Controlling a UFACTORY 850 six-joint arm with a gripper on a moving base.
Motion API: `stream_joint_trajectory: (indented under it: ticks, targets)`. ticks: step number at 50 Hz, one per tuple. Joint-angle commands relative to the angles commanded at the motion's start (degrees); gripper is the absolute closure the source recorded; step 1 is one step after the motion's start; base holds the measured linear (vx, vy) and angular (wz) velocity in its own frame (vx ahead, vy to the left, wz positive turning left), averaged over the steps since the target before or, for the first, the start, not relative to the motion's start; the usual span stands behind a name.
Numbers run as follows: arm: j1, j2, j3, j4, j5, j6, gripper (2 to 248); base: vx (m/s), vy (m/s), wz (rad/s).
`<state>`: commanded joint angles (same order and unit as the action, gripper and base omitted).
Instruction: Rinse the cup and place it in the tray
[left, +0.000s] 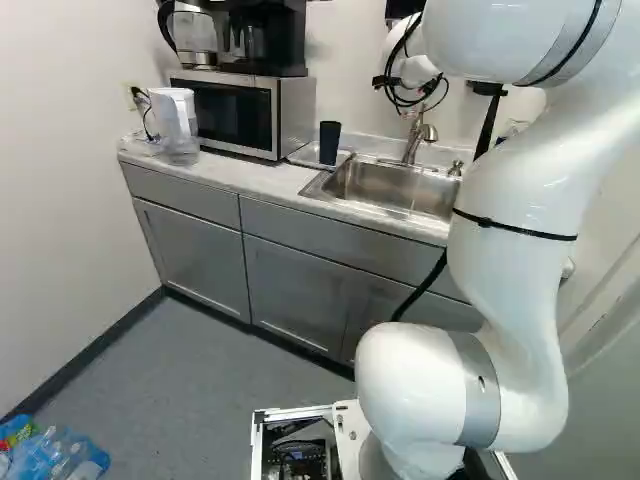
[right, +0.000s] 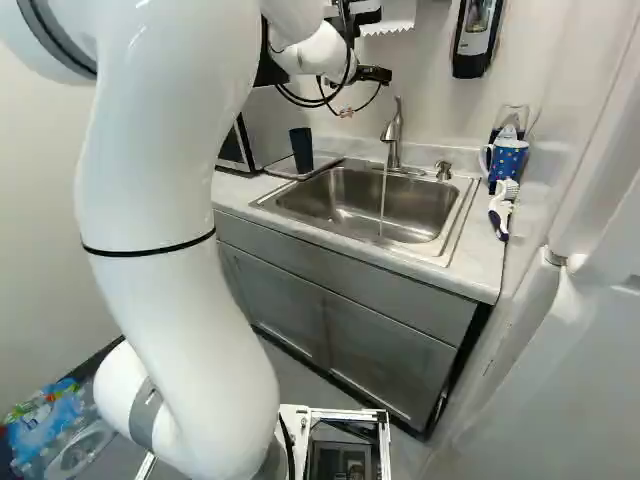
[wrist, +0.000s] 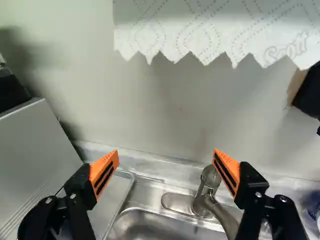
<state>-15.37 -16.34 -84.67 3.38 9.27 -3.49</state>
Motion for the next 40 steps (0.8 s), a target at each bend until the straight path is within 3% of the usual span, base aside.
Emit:
stream_joint_trajectory:
  ticks: [40]
  targets:
    - [-1.8, -6.8, -7.9, 0.0, -3.0, 0.0, 3, 0.000, 0.000, 0.000]
